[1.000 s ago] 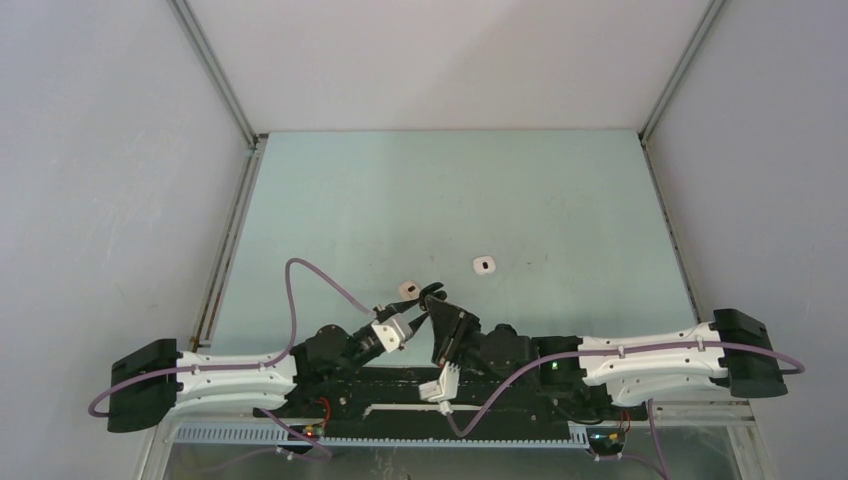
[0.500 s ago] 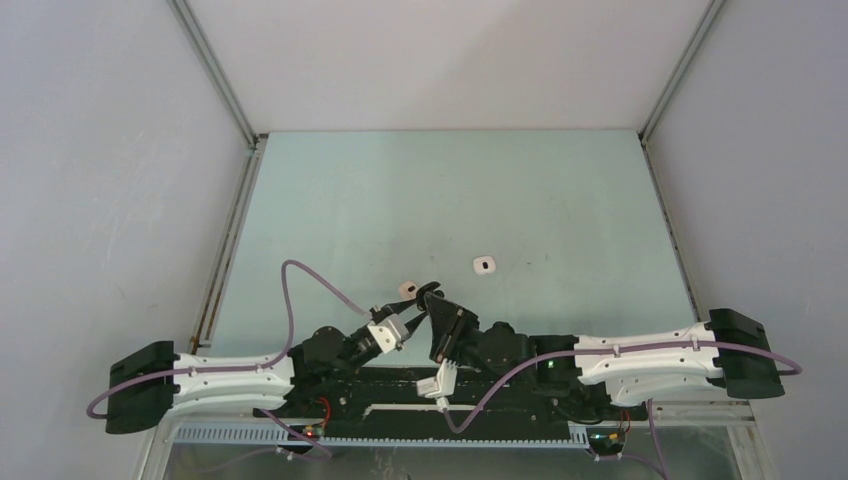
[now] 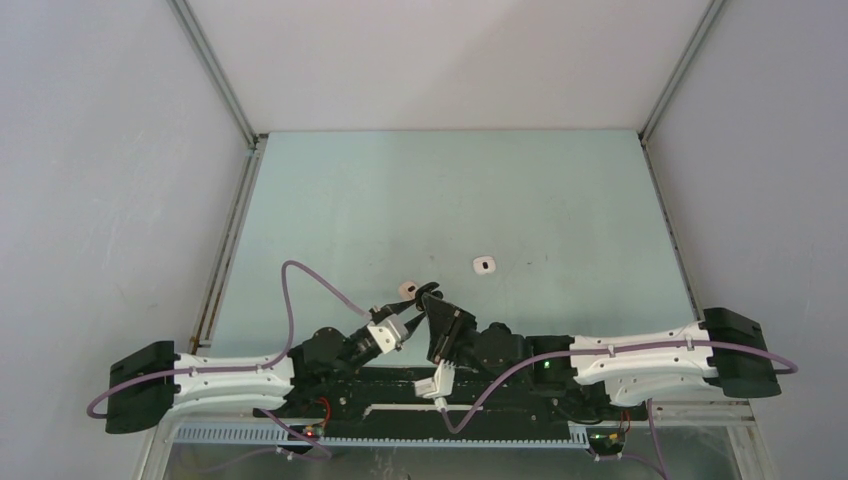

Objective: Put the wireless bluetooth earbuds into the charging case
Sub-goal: Insert the left earbud into the left side groove of the charging case.

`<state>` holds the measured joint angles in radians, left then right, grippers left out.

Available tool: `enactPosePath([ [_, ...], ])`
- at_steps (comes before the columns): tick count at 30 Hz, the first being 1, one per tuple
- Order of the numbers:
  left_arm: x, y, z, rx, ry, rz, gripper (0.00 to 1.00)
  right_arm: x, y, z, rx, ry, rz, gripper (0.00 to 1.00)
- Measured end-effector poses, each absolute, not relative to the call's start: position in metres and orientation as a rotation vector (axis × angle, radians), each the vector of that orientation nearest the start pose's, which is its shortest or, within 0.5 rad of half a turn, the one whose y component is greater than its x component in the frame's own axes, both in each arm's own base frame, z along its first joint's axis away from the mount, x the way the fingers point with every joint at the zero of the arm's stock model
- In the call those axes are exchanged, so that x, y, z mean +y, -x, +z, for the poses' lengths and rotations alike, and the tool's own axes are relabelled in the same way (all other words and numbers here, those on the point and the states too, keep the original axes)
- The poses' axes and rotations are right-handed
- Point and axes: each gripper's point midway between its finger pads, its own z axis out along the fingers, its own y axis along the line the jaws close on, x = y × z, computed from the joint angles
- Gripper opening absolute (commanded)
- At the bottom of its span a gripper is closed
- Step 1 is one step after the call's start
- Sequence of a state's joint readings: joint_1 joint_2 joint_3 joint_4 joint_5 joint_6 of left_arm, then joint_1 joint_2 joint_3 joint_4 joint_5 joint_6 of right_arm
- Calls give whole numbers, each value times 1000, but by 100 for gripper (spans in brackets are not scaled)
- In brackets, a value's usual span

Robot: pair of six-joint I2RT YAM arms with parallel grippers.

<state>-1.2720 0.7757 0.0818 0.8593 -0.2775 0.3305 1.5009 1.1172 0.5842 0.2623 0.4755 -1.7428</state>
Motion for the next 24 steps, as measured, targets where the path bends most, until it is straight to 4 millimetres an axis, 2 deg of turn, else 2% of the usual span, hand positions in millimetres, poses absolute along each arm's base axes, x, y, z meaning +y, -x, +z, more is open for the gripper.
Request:
enactPosePath([
  [10, -269, -148, 186, 1169, -852, -580, 0, 345, -141, 224, 236, 1847, -610, 1],
  [14, -268, -149, 185, 1172, -848, -575, 0, 345, -140, 224, 230, 1853, -615, 7],
  [20, -268, -149, 184, 1174, -851, -573, 0, 345, -138, 222, 216, 1866, -626, 24],
  [24, -268, -149, 184, 1175, -850, -573, 0, 345, -138, 221, 215, 1869, -630, 28],
])
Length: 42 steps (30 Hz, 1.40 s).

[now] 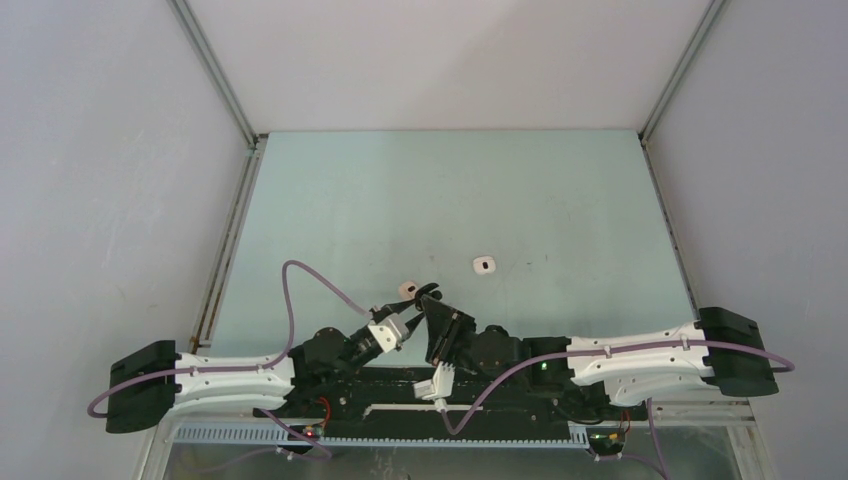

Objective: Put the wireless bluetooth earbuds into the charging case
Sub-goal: Insert the left earbud into the left side groove of the charging case.

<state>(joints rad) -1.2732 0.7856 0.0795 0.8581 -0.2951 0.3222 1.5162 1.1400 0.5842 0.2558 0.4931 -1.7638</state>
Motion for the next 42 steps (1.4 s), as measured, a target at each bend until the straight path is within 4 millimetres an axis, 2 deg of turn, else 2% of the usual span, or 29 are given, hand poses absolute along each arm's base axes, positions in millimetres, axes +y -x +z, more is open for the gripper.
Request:
enactPosePath([
  [9, -267, -151, 181, 1188, -845, -558, 0, 346, -135, 217, 199, 1888, -630, 32],
  [25, -266, -154, 175, 1213, -845, -545, 0, 345, -133, 217, 189, 1924, -627, 60],
  [30, -266, -154, 185, 1198, -801, -579, 0, 347, -135, 234, 255, 1944, -582, 78],
  [34, -267, -153, 193, 1178, -778, -619, 0, 350, -137, 256, 316, 1918, -539, 80],
  [37, -269, -153, 195, 1175, -771, -641, 0, 349, -137, 259, 345, 1927, -515, 82],
  [39, -269, -152, 197, 1171, -762, -661, 0, 347, -136, 259, 364, 1950, -496, 86],
  [40, -269, -152, 198, 1169, -757, -669, 0, 345, -135, 259, 377, 1966, -485, 98],
  [42, -269, -152, 200, 1166, -743, -689, 0, 343, -134, 263, 408, 1986, -450, 100],
])
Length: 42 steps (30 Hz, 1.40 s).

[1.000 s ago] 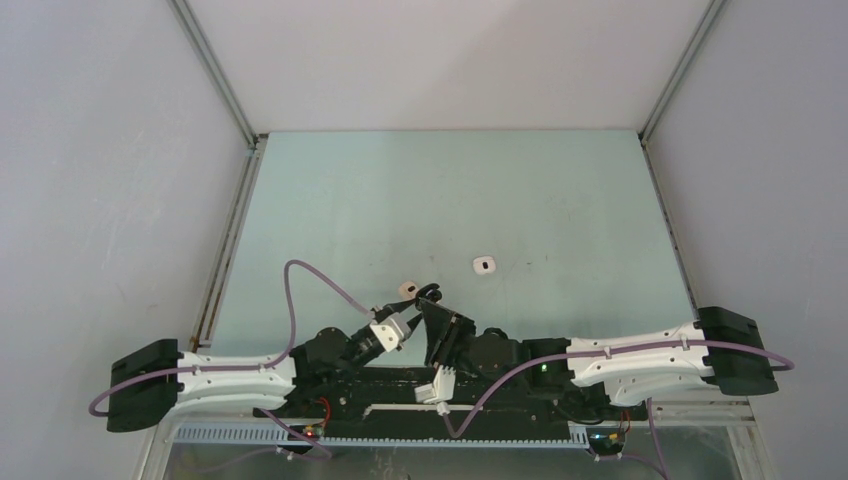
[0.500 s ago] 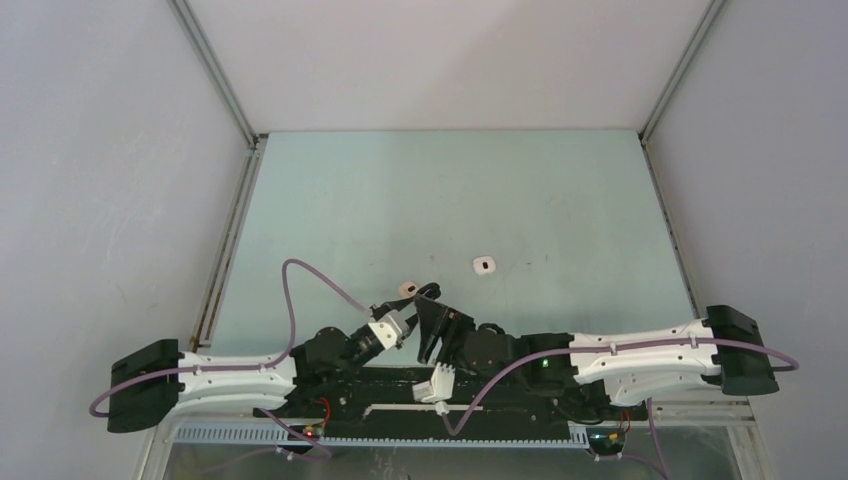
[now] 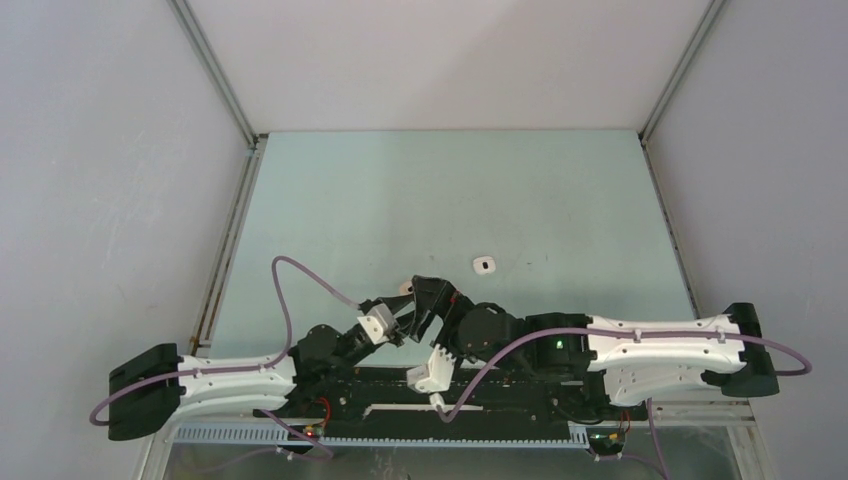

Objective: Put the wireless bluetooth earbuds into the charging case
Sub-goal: Insert the left earbud into the left side groove of the charging case, then close the charging case with the earbuds.

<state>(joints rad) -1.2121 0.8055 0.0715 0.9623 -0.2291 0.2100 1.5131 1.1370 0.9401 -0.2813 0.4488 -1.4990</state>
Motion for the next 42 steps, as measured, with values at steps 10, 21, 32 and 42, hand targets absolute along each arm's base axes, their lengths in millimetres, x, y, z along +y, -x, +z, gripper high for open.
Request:
enactPosePath([
  [10, -265, -152, 191, 1185, -725, -779, 0, 305, -147, 298, 771, 2016, -169, 98],
  [21, -284, -130, 188, 1176, -819, -945, 0, 248, -195, 320, 1465, 1827, 457, 85],
  [32, -310, -111, 237, 1122, -851, -1137, 0, 233, -129, 292, 1524, 1886, 876, 83],
  [42, -319, -107, 229, 1196, -907, -1167, 0, 252, -114, 278, 1589, 1804, 1152, 80],
])
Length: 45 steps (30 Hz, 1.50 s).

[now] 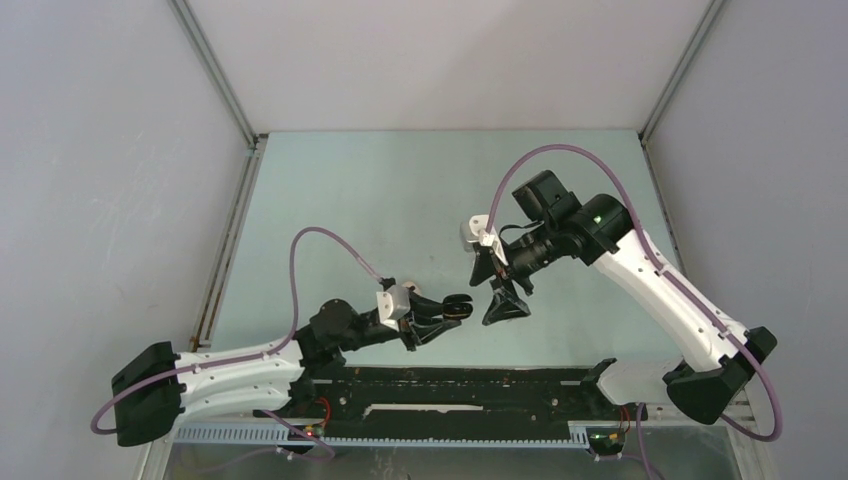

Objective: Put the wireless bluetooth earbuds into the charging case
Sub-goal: Close the charging case with the earbuds.

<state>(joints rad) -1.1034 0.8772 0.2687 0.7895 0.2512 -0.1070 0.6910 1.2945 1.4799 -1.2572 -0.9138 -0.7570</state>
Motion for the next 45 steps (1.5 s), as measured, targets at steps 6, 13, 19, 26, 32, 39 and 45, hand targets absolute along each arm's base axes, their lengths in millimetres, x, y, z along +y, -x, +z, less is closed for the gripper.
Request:
enactPosePath([
  [6, -322, -105, 223, 1231, -944, -1171, 0, 261, -114, 265, 1634, 1758, 1218, 78],
  [13, -324, -101, 220, 1247, -975, -1182, 0, 274, -121, 258, 1657, 1719, 1239, 75],
  [19, -324, -100, 215, 1263, -993, -1185, 0, 281, -127, 248, 1697, 1705, 1249, 74],
  [26, -324, -97, 213, 1264, -1007, -1194, 0, 287, -129, 239, 1722, 1718, 1242, 73],
  [32, -325, -96, 211, 1267, -1015, -1197, 0, 290, -128, 238, 1717, 1729, 1233, 73],
  [39, -326, -96, 208, 1276, -1021, -1198, 0, 293, -123, 237, 1702, 1756, 1232, 77],
  [45, -327, -96, 206, 1281, -1024, -1198, 0, 285, -116, 236, 1682, 1797, 1219, 79],
])
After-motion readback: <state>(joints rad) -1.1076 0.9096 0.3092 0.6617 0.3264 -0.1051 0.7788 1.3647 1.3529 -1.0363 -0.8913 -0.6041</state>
